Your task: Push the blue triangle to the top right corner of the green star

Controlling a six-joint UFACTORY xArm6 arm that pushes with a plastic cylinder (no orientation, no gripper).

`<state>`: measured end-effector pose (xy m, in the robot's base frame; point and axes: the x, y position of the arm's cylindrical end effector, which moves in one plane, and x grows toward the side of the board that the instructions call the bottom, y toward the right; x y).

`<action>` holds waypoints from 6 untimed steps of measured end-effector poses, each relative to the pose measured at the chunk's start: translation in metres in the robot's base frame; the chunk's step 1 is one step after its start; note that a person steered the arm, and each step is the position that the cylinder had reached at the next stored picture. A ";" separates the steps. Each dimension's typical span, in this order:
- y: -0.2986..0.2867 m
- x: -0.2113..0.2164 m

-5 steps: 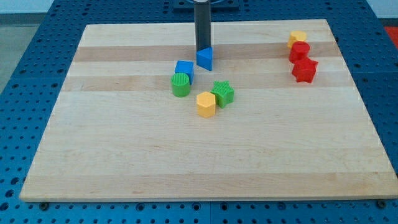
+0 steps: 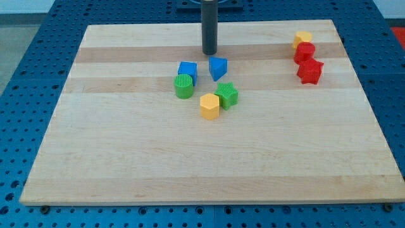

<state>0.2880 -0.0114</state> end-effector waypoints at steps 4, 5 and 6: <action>0.000 0.045; 0.028 0.045; 0.057 0.045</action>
